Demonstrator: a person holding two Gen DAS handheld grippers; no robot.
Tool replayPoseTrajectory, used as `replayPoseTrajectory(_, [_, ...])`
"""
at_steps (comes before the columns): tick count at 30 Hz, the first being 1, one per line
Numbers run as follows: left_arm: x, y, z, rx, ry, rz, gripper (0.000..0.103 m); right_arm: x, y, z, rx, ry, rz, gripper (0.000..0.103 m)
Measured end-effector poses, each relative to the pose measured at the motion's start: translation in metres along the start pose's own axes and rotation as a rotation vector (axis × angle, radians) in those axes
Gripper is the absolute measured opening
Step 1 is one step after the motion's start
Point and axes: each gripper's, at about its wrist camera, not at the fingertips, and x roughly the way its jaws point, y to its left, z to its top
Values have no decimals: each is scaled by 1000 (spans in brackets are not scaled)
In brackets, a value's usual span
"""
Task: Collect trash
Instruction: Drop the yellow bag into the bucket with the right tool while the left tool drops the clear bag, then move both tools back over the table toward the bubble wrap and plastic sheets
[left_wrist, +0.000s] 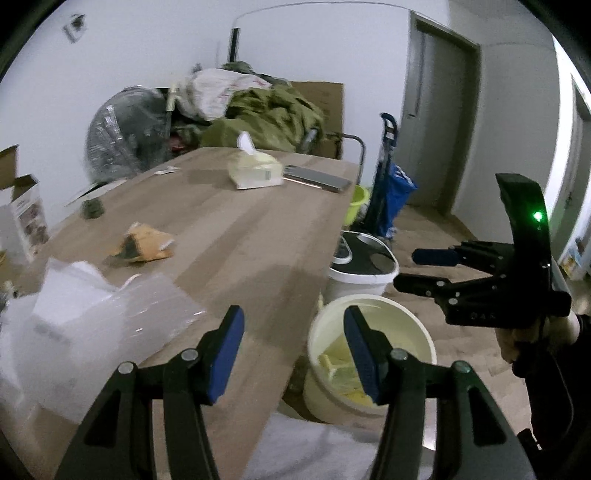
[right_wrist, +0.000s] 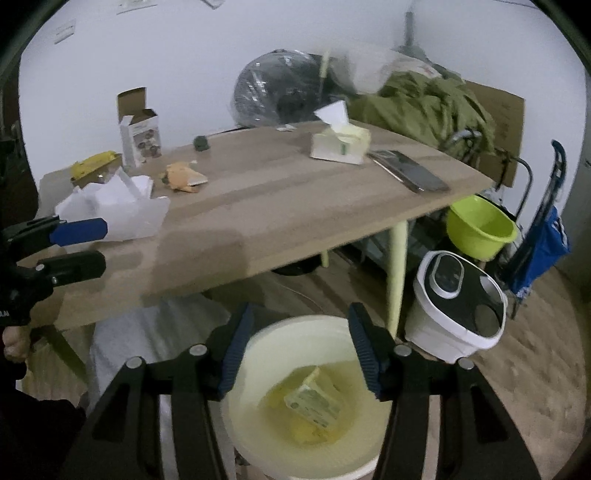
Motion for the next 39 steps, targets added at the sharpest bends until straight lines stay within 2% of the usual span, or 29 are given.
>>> replayPoseTrajectory(23, [-76, 111, -49, -299, -74, 303, 57, 63, 103, 56, -191, 11, 228, 58])
replayPoseTrajectory(33, [-83, 134, -60, -376, -68, 350, 57, 96, 144, 72, -242, 38, 316, 58])
replayPoseTrajectory(39, [-79, 142, -65, -407, -46, 363, 57, 113, 165, 79, -295, 46, 331, 58])
